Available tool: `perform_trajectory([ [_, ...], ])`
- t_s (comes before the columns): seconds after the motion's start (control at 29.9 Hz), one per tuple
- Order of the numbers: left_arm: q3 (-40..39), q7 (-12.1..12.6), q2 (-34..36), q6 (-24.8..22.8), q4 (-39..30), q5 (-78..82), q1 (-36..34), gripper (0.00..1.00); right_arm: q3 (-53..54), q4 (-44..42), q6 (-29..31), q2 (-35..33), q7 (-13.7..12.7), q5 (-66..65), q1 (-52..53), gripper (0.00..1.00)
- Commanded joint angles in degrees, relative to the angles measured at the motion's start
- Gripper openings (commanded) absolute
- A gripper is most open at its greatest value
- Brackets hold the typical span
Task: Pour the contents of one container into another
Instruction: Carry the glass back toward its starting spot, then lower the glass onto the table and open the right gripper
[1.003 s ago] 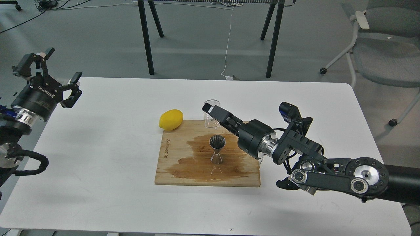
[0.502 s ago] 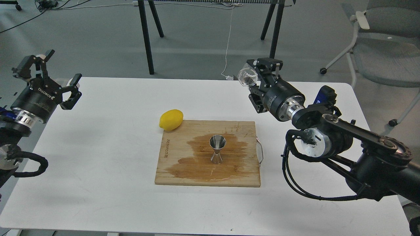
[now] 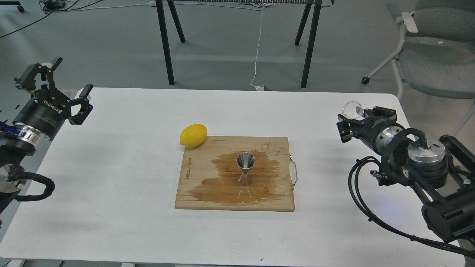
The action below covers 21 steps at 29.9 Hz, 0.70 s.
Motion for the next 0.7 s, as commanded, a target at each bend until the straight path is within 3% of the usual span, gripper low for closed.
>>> perform_trajectory([
  [0.0, 0.0, 0.0, 0.1, 0.0, 0.0, 0.1, 0.0, 0.93, 2.4, -1.0, 0.0, 0.8, 0.0, 2.2, -2.5, 0.44],
  [0.3, 0.0, 0.0, 0.0, 0.0, 0.0, 0.1, 0.2, 0.93, 3.8, -8.8, 0.0, 2.8, -0.2, 2.7, -3.6, 0.44],
  [0.67, 0.0, 0.0, 0.2, 0.0, 0.0, 0.1, 0.2, 0.93, 3.3, -11.6, 0.0, 3.1, -1.4, 2.6, -4.5, 0.45],
])
